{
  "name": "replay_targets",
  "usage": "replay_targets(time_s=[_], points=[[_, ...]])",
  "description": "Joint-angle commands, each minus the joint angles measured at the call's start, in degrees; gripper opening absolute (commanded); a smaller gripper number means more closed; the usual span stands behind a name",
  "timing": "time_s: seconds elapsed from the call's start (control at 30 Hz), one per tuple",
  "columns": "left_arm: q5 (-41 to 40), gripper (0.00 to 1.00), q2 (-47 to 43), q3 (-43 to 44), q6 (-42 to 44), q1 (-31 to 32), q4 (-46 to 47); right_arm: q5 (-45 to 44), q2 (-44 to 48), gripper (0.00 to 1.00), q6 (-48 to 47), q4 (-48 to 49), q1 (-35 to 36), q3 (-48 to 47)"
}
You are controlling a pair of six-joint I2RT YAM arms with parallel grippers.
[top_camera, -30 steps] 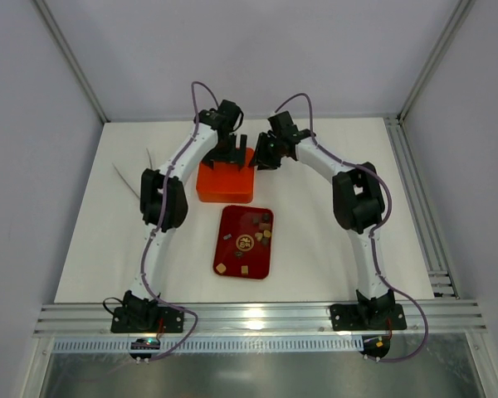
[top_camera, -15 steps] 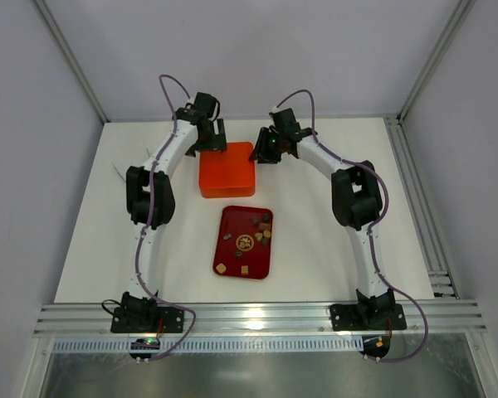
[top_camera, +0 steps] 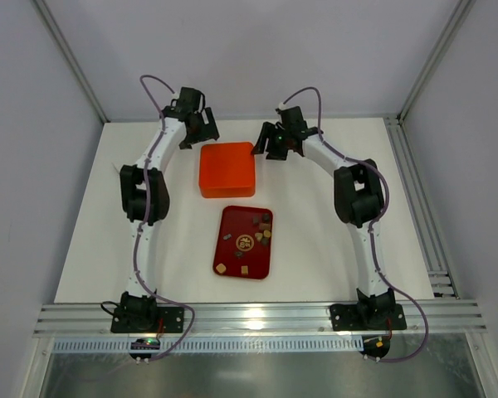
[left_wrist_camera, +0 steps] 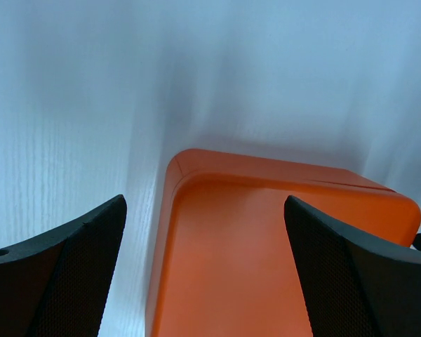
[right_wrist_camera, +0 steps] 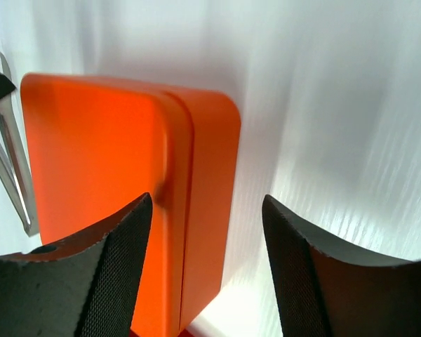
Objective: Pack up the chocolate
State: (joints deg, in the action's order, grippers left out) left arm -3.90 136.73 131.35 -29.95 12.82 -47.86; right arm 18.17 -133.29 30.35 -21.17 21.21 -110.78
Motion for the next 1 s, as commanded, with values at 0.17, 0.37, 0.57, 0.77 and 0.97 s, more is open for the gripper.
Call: replay_targets(time_s=[0.17,0.37,0.57,0.77,0.97], points=[[3.2,0.91,3.5,0.3,-2.4,-0.8,2.8,1.6,-5.9,0.73,2.8,3.9,-0.6,-9.8],[2.9,0.9,5.0,1.2,-2.0,-0.5,-0.5,1.3,-10.1,0.77,3.7,1.1,-0.6,-17.3],[3.4,0.9,6.5,2.9,-0.6,0.7,-4.2,1.2,-13.1,0.77,3.7,-3.3,-0.1,-22.3],[3.7,0.9,7.2,2.9,-0.5,2.7,-5.2,1.0,-10.5,0.74,2.4,-3.7,0.7,-17.5],[5.2,0.89,6.8,2.7,-0.5,3.9,-5.6,0.5,-4.5,0.71,2.3,-0.3,0.8,-6.5]])
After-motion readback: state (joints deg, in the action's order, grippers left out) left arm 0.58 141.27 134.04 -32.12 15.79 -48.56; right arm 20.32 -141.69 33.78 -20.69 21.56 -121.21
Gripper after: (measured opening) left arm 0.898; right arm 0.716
